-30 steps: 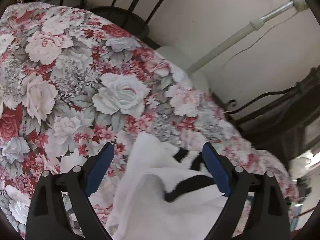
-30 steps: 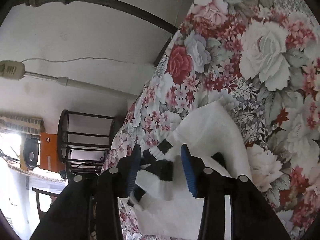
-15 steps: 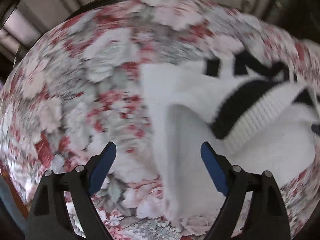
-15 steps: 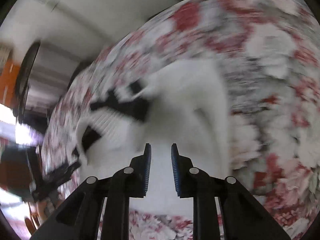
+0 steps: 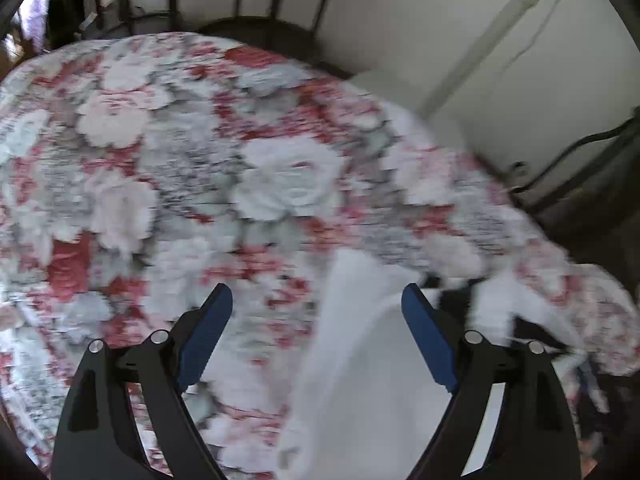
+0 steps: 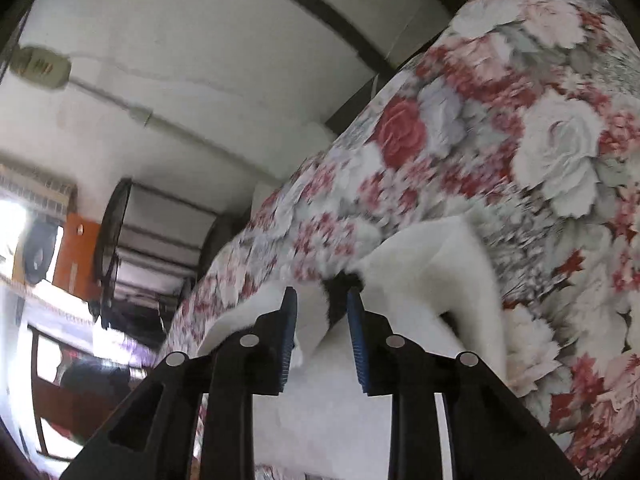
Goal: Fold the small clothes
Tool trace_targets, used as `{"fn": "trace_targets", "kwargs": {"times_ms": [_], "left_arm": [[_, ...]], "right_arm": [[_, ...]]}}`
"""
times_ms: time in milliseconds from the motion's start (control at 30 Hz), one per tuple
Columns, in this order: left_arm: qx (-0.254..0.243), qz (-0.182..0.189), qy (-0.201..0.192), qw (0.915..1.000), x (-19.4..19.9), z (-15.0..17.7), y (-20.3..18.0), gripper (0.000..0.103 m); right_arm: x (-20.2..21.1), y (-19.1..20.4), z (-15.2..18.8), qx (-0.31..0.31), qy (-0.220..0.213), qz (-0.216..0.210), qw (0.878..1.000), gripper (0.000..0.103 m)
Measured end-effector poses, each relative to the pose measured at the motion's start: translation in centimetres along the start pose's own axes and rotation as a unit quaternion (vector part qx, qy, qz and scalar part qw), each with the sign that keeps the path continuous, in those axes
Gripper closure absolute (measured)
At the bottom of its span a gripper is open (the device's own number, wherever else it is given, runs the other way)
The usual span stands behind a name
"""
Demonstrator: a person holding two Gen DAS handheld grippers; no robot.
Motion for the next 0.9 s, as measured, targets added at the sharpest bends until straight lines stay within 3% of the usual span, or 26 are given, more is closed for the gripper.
{"fn": "trace_targets", "kwargs": {"times_ms": [33,233,333,433,533,667,733,800,833,867,900], "left_arm": [[-0.008,0.025,0.01,0.9996,-0.2,0.0,-0.4,0.018],[-0.09,0.08,0.055,0.9912,-2.1,1.7,-5.2,0.018],[-0.132,0.075,0.044,0.9873,-1.3,2.5,-6.6,0.018],[-0.16,0.035,0.052,0.9851,-1.2,2.7,-6.7,0.018],[-0.194,-0.061,0.078,0.976,-2.0,3.4,-6.1,0.018],[-0.256,-0.146,0.091,0.9513,-2.0,4.7,-6.0,0.018],[-0.283,-0.156,0.102,0.9408,-3.2,5.5,-7.1,0.018],[-0.294,-0.167,0.104,0.9355,-4.7,6.1,-8.0,0.018],[-0.293,-0.176,0.102,0.9344,-5.3,6.2,-8.3,0.018],[-0.275,-0.178,0.093,0.9404,-5.6,6.0,-8.5,0.018],[-0.247,-0.164,0.087,0.951,-5.6,5.6,-8.2,0.018]], "right_arm": [[-0.2,0.4,0.4,0.014,0.007,0.007,1.0,0.076],[-3.0,2.9,2.2,0.063,0.082,0.016,0.995,0.073],[-3.6,4.1,3.1,0.108,0.126,0.026,0.986,0.066],[-3.3,4.6,3.8,0.157,0.153,0.063,0.974,0.056],[-3.4,4.2,4.7,0.205,0.167,0.116,0.957,0.055],[-5.8,3.9,7.8,0.304,0.18,0.221,0.909,0.055],[-7.5,4.5,8.7,0.345,0.16,0.252,0.89,0.056],[-8.3,5.0,8.4,0.35,0.123,0.266,0.889,0.057],[-7.9,5.6,7.5,0.343,0.063,0.272,0.897,0.057],[-6.5,6.0,6.0,0.312,0.01,0.232,0.921,0.057],[-4.9,6.0,4.7,0.256,-0.017,0.163,0.953,0.058]]}}
Point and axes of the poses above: each gripper's, at about its wrist camera, not at the fingertips, and x roughly against the way its jaws point, y to its left, z to its underside, the point moved 1 cm from there along -x, roughly the way its jaws point, and after that the axes turned 7 degrees about -x, right-handed, at the moved point
